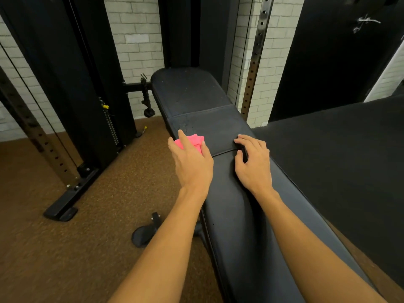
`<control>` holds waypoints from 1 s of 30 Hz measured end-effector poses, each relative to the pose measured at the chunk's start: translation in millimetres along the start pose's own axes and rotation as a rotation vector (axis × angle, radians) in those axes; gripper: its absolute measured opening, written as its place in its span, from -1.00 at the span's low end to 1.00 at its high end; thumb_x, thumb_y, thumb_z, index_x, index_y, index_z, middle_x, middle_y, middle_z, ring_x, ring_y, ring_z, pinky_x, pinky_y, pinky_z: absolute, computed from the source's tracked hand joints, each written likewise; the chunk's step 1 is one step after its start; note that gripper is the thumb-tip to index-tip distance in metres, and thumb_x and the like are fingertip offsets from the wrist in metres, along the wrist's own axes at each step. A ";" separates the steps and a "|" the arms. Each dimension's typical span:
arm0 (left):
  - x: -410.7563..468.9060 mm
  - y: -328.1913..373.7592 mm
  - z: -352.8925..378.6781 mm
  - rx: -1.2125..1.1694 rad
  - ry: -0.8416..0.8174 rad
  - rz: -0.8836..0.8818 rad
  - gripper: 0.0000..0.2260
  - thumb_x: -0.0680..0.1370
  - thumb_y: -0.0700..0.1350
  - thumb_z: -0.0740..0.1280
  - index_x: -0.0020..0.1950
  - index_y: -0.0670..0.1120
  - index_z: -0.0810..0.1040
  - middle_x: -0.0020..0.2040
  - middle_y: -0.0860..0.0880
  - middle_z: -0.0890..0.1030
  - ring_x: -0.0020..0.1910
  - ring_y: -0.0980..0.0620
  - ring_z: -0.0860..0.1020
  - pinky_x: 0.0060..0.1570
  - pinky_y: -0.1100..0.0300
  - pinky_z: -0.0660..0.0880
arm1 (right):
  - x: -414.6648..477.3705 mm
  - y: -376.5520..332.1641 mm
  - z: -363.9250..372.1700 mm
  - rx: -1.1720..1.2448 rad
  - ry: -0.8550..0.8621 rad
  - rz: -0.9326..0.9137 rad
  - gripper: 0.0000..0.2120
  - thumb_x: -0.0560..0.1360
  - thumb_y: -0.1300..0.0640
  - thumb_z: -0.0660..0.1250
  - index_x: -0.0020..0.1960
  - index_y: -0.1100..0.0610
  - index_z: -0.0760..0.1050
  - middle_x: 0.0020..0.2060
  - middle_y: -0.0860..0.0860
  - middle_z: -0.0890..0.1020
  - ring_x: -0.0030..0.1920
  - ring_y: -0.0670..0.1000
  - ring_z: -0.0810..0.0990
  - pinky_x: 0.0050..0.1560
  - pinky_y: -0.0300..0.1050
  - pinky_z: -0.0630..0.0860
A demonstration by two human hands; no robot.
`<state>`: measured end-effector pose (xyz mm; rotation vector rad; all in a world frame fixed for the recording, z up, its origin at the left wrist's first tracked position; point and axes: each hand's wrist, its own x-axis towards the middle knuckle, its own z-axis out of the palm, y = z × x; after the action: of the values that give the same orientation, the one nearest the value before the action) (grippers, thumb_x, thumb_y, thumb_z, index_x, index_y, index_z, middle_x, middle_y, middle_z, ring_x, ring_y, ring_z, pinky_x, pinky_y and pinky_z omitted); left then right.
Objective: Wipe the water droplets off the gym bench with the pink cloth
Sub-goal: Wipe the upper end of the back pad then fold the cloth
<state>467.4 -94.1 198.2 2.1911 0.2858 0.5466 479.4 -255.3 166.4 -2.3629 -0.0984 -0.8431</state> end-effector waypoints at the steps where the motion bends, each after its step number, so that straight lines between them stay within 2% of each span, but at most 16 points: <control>1: 2.1 -0.1 1.5 -0.020 0.013 -0.001 -0.33 0.73 0.12 0.23 0.74 -0.11 0.06 0.66 -0.24 0.11 0.43 -0.31 0.48 0.31 -0.10 0.51 | -0.3 2.8 0.9 0.003 0.000 0.006 -0.67 0.62 0.20 0.31 0.35 0.05 0.62 0.38 -0.12 0.61 0.41 -0.06 0.44 0.38 -0.24 0.22; 3: 6.1 1.9 -2.7 -0.077 0.029 -0.033 -0.34 0.73 0.09 0.24 0.73 -0.13 0.06 0.64 -0.23 0.19 0.36 -0.29 0.53 0.24 -0.03 0.50 | 0.0 4.3 1.2 0.010 0.004 0.013 -0.67 0.61 0.21 0.31 0.34 0.04 0.63 0.38 -0.12 0.61 0.40 -0.07 0.44 0.37 -0.34 0.17; 7: 9.9 -4.4 -14.5 -0.236 0.024 -0.145 -0.38 0.74 0.12 0.20 0.72 -0.11 0.10 0.55 -0.20 0.37 0.43 -0.17 0.45 0.13 0.15 0.34 | -1.7 5.6 1.5 0.025 0.015 0.017 -0.66 0.61 0.23 0.31 0.33 0.04 0.64 0.37 -0.13 0.62 0.40 -0.09 0.45 0.37 -0.47 0.13; 9: -1.9 -11.7 -17.3 -0.327 0.005 -0.204 -0.43 0.74 0.15 0.20 0.68 -0.06 0.20 0.35 -0.16 0.49 0.18 -0.02 0.56 0.07 0.22 0.39 | -2.4 6.0 2.1 0.028 0.016 0.021 -0.66 0.60 0.23 0.31 0.33 0.04 0.64 0.36 -0.13 0.63 0.39 -0.09 0.46 0.37 -0.48 0.13; 10: -11.1 -15.2 -18.6 -0.361 -0.002 -0.236 -0.48 0.74 0.15 0.21 0.64 -0.05 0.28 0.23 -0.12 0.52 0.00 0.12 0.55 -0.05 0.31 0.41 | -2.3 5.7 2.7 0.031 0.022 0.020 -0.67 0.60 0.23 0.31 0.32 0.04 0.65 0.36 -0.13 0.63 0.39 -0.10 0.47 0.37 -0.47 0.13; 11: -21.0 -18.4 -18.8 -0.370 -0.018 -0.250 -0.52 0.74 0.15 0.21 0.59 -0.05 0.34 0.16 -0.08 0.53 -0.11 0.21 0.49 -0.20 0.39 0.39 | -2.7 5.9 2.5 0.032 0.027 0.022 -0.67 0.60 0.23 0.31 0.32 0.04 0.65 0.36 -0.13 0.64 0.39 -0.09 0.47 0.37 -0.47 0.14; 12: -27.5 -21.4 -19.3 -0.366 -0.030 -0.245 -0.55 0.74 0.15 0.20 0.55 -0.06 0.38 0.14 -0.05 0.52 -0.12 0.21 0.49 -0.25 0.44 0.35 | -2.3 5.9 2.9 0.034 0.032 0.024 -0.67 0.60 0.23 0.31 0.31 0.04 0.65 0.35 -0.13 0.64 0.38 -0.09 0.47 0.36 -0.47 0.14; 13: -28.6 -25.5 -17.7 -0.346 -0.032 -0.228 -0.56 0.74 0.16 0.19 0.50 -0.08 0.43 0.18 -0.05 0.51 -0.03 0.15 0.53 -0.18 0.42 0.37 | -1.9 5.8 3.0 0.034 0.035 0.025 -0.67 0.60 0.23 0.31 0.31 0.04 0.66 0.35 -0.12 0.64 0.37 -0.09 0.48 0.36 -0.47 0.14; 15: -15.3 -29.5 -14.3 -0.316 -0.004 -0.202 -0.56 0.73 0.17 0.16 0.38 -0.13 0.53 0.29 -0.07 0.41 0.23 -0.04 0.51 0.12 0.21 0.41 | -1.6 5.7 3.1 0.035 0.040 0.022 -0.67 0.59 0.24 0.31 0.30 0.05 0.66 0.34 -0.12 0.65 0.36 -0.09 0.48 0.35 -0.48 0.14; 16: -6.0 -26.7 -15.0 -0.309 -0.001 -0.212 -0.55 0.74 0.17 0.14 0.38 -0.14 0.54 0.33 -0.09 0.38 0.29 -0.06 0.47 0.18 0.12 0.40 | -1.8 5.5 3.1 0.036 0.042 0.018 -0.67 0.59 0.24 0.31 0.29 0.05 0.66 0.34 -0.12 0.65 0.36 -0.09 0.49 0.35 -0.49 0.14; 20: 14.9 -13.7 -19.5 -0.308 0.024 -0.268 -0.41 0.76 0.20 0.12 0.68 -0.14 0.25 0.54 -0.18 0.38 0.46 -0.13 0.42 0.37 -0.04 0.41 | -2.1 5.7 2.6 0.038 0.040 0.015 -0.67 0.59 0.25 0.31 0.29 0.05 0.67 0.33 -0.12 0.65 0.36 -0.09 0.48 0.33 -0.49 0.14; 23: -9.6 -20.5 -20.3 -0.368 0.062 -0.237 -0.51 0.75 0.19 0.16 0.59 -0.06 0.34 0.30 -0.08 0.52 0.17 0.01 0.47 0.10 0.09 0.41 | -2.0 5.2 2.8 0.043 0.045 0.020 -0.67 0.58 0.26 0.31 0.28 0.05 0.67 0.33 -0.12 0.66 0.35 -0.09 0.49 0.33 -0.49 0.15; 24: -21.8 -25.3 -18.7 -0.367 0.051 -0.216 -0.54 0.75 0.18 0.14 0.56 -0.04 0.38 0.25 -0.05 0.54 0.14 0.05 0.44 0.09 0.12 0.39 | -2.0 5.2 2.8 0.045 0.050 0.021 -0.67 0.58 0.26 0.31 0.27 0.05 0.67 0.33 -0.12 0.66 0.35 -0.08 0.49 0.33 -0.49 0.15; 26: -44.9 -36.9 -13.2 -0.369 0.035 -0.179 -0.54 0.76 0.18 0.12 0.56 -0.02 0.41 0.27 -0.04 0.60 0.20 0.02 0.50 0.20 0.10 0.45 | -2.7 5.4 3.1 0.049 0.050 0.018 -0.67 0.58 0.26 0.30 0.27 0.06 0.67 0.33 -0.11 0.66 0.34 -0.08 0.50 0.33 -0.48 0.15; 28: -64.5 -44.9 -9.2 -0.359 0.012 -0.177 -0.52 0.75 0.20 0.12 0.58 -0.03 0.40 0.32 -0.08 0.61 0.29 -0.07 0.55 0.35 -0.04 0.49 | -3.2 5.0 2.5 0.053 0.050 0.014 -0.67 0.57 0.24 0.29 0.27 0.06 0.67 0.33 -0.11 0.66 0.35 -0.08 0.50 0.33 -0.48 0.16; 30: -81.2 -51.9 -8.7 -0.339 -0.031 -0.180 -0.49 0.74 0.21 0.11 0.60 -0.05 0.37 0.34 -0.11 0.60 0.33 -0.12 0.56 0.39 -0.13 0.48 | -3.4 4.6 1.8 0.058 0.052 0.018 -0.66 0.57 0.23 0.28 0.27 0.06 0.67 0.33 -0.11 0.66 0.35 -0.08 0.50 0.33 -0.47 0.16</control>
<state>391.0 -86.9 139.3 1.8235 0.3429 0.4265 478.9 -257.5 160.9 -2.2830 -0.0791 -0.8804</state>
